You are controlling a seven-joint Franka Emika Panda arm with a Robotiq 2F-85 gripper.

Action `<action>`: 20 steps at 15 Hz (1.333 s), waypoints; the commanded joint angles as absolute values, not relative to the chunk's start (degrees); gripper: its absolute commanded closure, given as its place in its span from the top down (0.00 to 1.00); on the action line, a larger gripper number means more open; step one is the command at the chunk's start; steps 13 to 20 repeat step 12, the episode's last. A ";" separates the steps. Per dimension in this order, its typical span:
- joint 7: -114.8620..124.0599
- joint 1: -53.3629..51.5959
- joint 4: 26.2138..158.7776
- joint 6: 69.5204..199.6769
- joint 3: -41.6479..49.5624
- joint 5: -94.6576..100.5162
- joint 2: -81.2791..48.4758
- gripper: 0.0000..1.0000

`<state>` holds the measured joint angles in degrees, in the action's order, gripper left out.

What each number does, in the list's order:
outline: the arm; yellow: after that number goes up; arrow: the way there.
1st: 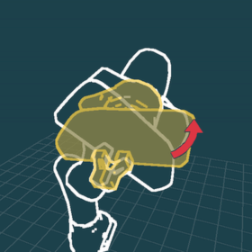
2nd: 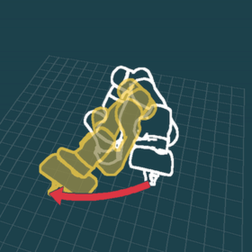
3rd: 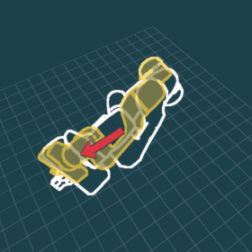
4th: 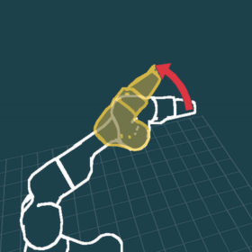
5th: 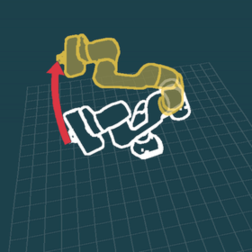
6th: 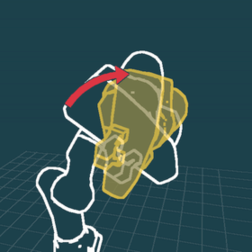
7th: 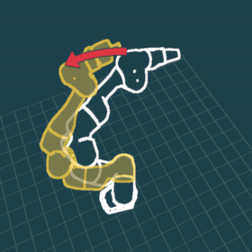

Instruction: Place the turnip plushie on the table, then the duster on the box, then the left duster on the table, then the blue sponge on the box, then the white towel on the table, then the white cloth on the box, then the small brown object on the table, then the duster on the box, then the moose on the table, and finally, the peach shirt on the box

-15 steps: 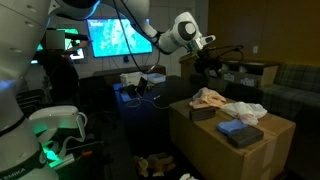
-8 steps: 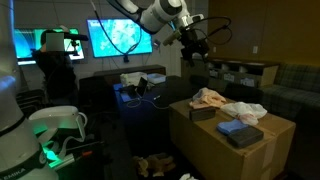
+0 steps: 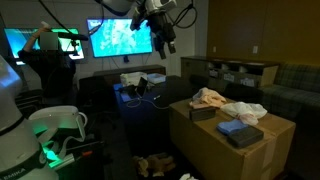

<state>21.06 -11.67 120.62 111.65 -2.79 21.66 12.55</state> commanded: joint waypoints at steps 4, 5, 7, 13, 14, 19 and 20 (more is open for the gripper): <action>20.18 -7.70 137.42 104.13 -6.28 14.97 37.17 1.00; 20.51 -10.08 139.55 102.99 -3.85 15.73 40.57 1.00; 20.14 -9.70 143.29 101.55 -2.59 16.53 47.40 1.00; 18.77 -5.15 141.92 101.59 -5.96 14.60 45.92 1.00; 18.77 -5.15 141.92 101.59 -5.96 14.60 45.92 1.00; 18.77 -5.15 141.92 101.59 -5.96 14.60 45.92 1.00; 18.77 -5.15 141.92 101.59 -5.96 14.60 45.92 1.00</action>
